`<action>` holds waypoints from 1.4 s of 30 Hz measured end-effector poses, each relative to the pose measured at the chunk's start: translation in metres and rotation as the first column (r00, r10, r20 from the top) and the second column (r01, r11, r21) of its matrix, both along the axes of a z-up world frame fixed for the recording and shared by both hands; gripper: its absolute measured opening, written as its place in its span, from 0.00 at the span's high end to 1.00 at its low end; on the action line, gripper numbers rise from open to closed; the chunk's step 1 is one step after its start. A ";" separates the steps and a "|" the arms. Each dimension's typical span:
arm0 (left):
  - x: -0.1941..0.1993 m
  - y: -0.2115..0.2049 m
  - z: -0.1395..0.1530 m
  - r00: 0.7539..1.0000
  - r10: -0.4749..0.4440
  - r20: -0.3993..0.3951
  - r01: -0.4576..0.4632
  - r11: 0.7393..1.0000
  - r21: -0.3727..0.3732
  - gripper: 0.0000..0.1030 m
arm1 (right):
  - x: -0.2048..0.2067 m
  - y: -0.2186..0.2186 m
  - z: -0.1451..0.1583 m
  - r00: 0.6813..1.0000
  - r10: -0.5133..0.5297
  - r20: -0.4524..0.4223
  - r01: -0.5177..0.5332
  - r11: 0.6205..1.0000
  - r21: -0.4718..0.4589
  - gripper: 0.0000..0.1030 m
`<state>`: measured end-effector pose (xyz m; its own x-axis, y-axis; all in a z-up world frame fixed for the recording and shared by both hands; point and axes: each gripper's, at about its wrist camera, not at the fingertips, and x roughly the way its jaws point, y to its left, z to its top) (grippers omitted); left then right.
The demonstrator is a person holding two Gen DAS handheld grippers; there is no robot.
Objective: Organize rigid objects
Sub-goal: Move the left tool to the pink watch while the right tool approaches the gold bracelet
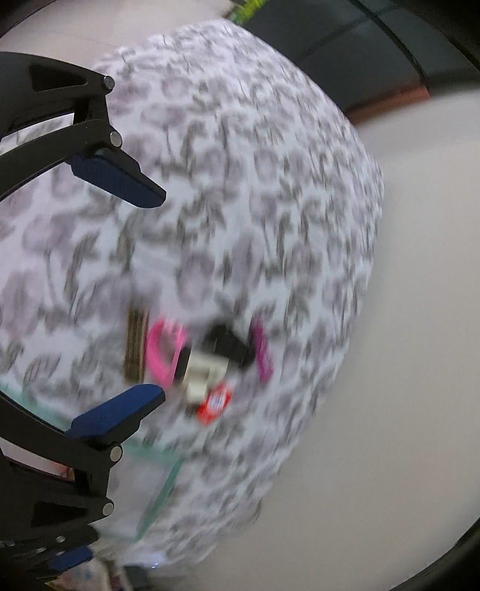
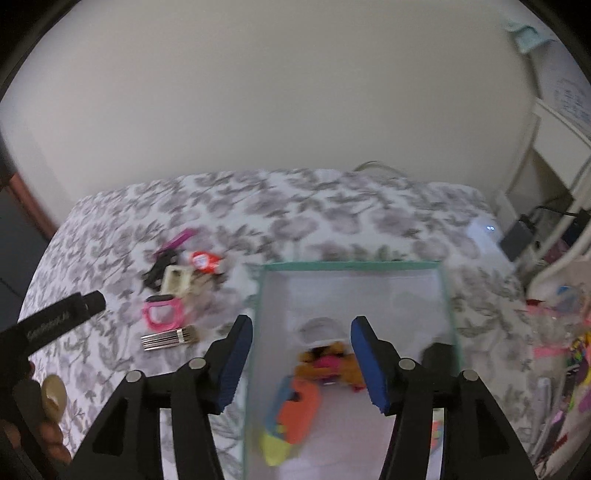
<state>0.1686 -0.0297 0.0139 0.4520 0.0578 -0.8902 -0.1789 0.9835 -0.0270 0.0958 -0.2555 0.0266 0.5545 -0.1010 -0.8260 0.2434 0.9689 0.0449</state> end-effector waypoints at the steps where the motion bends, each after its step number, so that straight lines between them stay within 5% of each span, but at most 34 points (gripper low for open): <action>1: 0.001 0.010 -0.002 1.000 0.024 -0.002 -0.024 1.000 0.014 0.06 | 0.003 0.006 -0.002 1.000 0.011 -0.004 -0.011 1.000 0.003 0.42; 8: 0.008 0.062 -0.008 0.988 0.154 -0.016 -0.154 0.987 0.035 0.06 | 0.015 0.041 -0.016 0.997 0.077 -0.015 -0.076 0.996 0.044 0.29; 11: 0.011 0.070 -0.008 0.986 0.165 -0.014 -0.165 0.986 0.030 0.02 | 0.020 0.052 -0.024 0.994 0.104 -0.023 -0.103 0.993 0.063 0.28; 15: 0.019 0.069 -0.014 0.987 0.163 -0.016 -0.162 0.986 0.037 0.00 | 0.036 0.056 -0.037 0.993 0.110 -0.030 -0.107 0.991 0.083 0.13; 29: 0.030 0.059 -0.034 0.989 0.116 -0.095 -0.113 0.993 0.028 0.00 | 0.059 0.065 -0.057 0.987 0.156 -0.025 -0.148 0.969 0.198 0.13; 35: 0.032 0.073 -0.068 0.963 0.165 -0.212 -0.160 0.986 0.040 0.00 | 0.065 0.095 -0.073 0.973 0.229 -0.035 -0.218 0.957 0.191 0.13; 42: 0.031 0.104 -0.082 0.929 0.276 -0.245 -0.270 0.961 0.060 0.00 | 0.072 0.118 -0.105 0.962 0.258 -0.091 -0.239 0.954 0.180 0.12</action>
